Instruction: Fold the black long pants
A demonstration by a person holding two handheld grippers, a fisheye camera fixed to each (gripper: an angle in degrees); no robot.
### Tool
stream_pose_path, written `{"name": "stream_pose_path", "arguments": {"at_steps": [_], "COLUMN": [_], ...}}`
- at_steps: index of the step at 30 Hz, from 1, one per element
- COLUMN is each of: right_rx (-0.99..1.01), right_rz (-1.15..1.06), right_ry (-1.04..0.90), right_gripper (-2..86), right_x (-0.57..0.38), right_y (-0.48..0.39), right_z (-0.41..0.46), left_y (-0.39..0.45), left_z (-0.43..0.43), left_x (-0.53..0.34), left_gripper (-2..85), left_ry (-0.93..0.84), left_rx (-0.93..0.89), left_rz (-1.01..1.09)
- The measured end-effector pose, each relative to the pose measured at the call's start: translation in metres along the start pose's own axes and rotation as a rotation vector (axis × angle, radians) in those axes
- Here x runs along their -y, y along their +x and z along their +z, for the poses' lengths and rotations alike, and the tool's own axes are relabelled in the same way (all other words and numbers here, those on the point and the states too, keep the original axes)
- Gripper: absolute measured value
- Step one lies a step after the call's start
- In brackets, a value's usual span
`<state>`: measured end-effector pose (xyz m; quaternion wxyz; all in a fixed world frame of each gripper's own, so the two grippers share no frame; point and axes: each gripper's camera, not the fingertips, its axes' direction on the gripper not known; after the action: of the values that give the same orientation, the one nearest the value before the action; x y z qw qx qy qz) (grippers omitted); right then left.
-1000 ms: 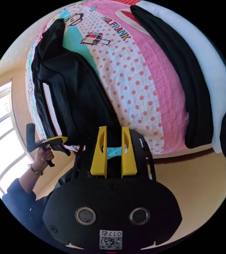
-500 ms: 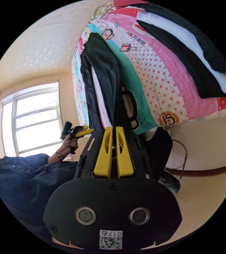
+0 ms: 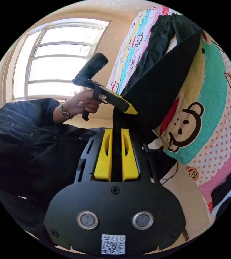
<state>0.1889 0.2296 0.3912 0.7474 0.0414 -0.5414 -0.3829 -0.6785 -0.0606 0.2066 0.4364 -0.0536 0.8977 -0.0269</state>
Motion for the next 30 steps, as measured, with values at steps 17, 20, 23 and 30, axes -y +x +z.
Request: {"name": "stream_pose_path", "arguments": {"at_steps": [17, 20, 23, 30], "right_rx": [-0.367, -0.344, -0.291, -0.175], "right_rz": [0.513, 0.399, 0.259, 0.233], "right_ry": [0.701, 0.808, 0.804, 0.601], "right_gripper": [9.7, 3.2, 2.5, 5.7], "right_x": [0.316, 0.338, 0.384, 0.522], "right_y": [0.215, 0.19, 0.149, 0.125], "right_z": [-0.178, -0.169, -0.139, -0.005], "left_y": [-0.076, -0.108, -0.145, -0.238], "left_z": [-0.115, -0.13, -0.145, -0.181], "left_x": [-0.078, -0.095, -0.121, -0.183], "left_gripper": [-0.5, -0.5, -0.6, -0.4], "left_ry": [0.334, 0.388, 0.465, 0.633], "left_rx": [-0.637, -0.855, -1.121, -1.36], "left_rz": [0.005, -0.03, -0.068, -0.252]}}
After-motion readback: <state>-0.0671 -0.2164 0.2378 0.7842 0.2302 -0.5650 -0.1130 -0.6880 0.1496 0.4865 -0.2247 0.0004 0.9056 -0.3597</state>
